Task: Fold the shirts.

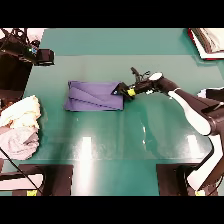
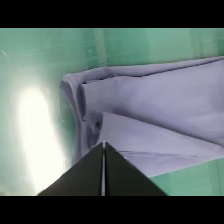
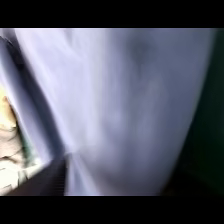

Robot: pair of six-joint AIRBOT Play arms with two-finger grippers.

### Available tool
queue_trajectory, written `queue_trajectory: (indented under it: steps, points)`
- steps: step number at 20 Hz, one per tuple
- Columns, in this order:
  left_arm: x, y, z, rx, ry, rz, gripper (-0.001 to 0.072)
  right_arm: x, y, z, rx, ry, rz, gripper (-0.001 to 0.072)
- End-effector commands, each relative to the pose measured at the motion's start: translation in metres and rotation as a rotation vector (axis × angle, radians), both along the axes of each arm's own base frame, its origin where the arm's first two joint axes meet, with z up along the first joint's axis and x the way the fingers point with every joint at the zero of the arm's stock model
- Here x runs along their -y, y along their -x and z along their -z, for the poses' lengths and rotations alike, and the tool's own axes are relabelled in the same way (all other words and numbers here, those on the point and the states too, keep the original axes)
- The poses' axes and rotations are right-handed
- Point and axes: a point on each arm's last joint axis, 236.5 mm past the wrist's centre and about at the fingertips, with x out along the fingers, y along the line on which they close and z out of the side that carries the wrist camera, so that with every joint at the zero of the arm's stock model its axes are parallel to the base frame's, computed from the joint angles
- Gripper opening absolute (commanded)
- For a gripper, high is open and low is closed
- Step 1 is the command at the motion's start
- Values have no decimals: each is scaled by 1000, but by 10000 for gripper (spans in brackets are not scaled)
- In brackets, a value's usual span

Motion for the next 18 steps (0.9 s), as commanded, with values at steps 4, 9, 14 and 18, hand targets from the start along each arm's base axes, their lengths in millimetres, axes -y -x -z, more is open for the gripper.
queue_trajectory:
  steps: [4,9,14,18]
  points:
    - [2,8,4,-35,-2,20,28,-45,-20,-33,200,-42,-80,13]
    - [2,13,7,-52,-14,42,28,69,-62,-101,406,180,-63,13]
    - [3,10,5,-38,-8,40,28,272,-73,-162,447,483,167,13]
    - [16,9,0,-28,50,52,28,407,-60,-185,401,552,435,13]
